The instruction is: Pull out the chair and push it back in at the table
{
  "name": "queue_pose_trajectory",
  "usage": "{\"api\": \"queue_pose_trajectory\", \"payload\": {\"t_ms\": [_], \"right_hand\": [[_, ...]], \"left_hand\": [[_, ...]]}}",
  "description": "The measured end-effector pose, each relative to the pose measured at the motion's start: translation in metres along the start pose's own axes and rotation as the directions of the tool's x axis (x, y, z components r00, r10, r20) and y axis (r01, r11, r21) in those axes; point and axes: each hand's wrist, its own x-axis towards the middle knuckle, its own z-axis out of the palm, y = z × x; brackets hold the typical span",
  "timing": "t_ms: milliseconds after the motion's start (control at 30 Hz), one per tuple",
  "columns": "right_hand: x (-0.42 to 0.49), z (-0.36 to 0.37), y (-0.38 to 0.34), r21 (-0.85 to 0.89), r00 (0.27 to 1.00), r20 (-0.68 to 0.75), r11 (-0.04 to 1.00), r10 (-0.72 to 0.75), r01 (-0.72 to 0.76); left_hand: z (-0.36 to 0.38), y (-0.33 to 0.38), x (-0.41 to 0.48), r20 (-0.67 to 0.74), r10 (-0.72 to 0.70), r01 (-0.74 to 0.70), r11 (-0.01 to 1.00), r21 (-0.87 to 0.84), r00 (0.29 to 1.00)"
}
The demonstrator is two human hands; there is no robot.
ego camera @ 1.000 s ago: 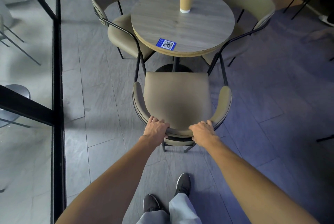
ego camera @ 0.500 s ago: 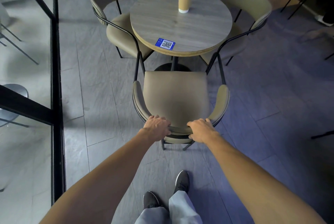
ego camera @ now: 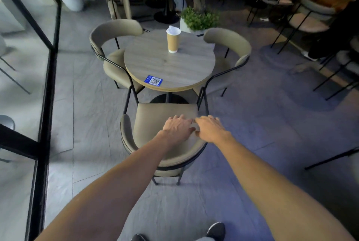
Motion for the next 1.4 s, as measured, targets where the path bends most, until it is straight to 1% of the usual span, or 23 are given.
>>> {"api": "queue_pose_trajectory", "payload": {"t_ms": [100, 267, 433, 567, 800, 933, 1233, 1333, 1400], "right_hand": [[-0.001, -0.017, 0.049, -0.007, 1.0, 0.001, 1.0, -0.011, 0.011], [0.004, -0.042, 0.136, -0.035, 0.999, -0.001, 0.999, -0.036, 0.036], [0.016, -0.068, 0.214, -0.038, 0.999, 0.0, 0.999, -0.035, 0.035], [0.043, -0.083, 0.272, -0.045, 1.0, 0.019, 0.999, -0.024, 0.025], [0.13, -0.113, 0.359, -0.116, 0.997, -0.001, 0.99, -0.078, 0.077], [0.194, -0.142, 0.412, -0.112, 0.995, -0.011, 0.989, -0.095, 0.093], [0.324, -0.199, 0.531, -0.134, 0.991, 0.037, 0.982, -0.127, 0.131], [0.378, -0.208, 0.573, -0.133, 0.985, 0.056, 0.976, -0.164, 0.17], [0.416, -0.213, 0.601, -0.137, 0.976, 0.085, 0.968, -0.198, 0.208]], "left_hand": [[-0.017, 0.048, 0.031, -0.064, 0.004, -0.004, 1.0, 0.003, 0.998], [-0.029, 0.117, 0.081, -0.125, -0.043, 0.046, 0.999, 0.028, 0.991], [-0.031, 0.175, 0.13, -0.083, -0.044, 0.053, 0.993, 0.107, 0.996], [-0.039, 0.204, 0.18, -0.064, -0.058, 0.066, 0.989, 0.13, 0.996], [-0.071, 0.225, 0.31, -0.064, -0.097, 0.105, 0.985, 0.14, 0.993], [-0.089, 0.227, 0.398, -0.057, -0.113, 0.119, 0.986, 0.117, 0.992], [-0.131, 0.242, 0.568, -0.018, -0.159, 0.16, 0.983, 0.087, 0.987], [-0.137, 0.246, 0.627, -0.02, -0.201, 0.202, 0.975, 0.097, 0.979], [-0.141, 0.247, 0.664, -0.018, -0.251, 0.252, 0.965, 0.073, 0.968]]}}
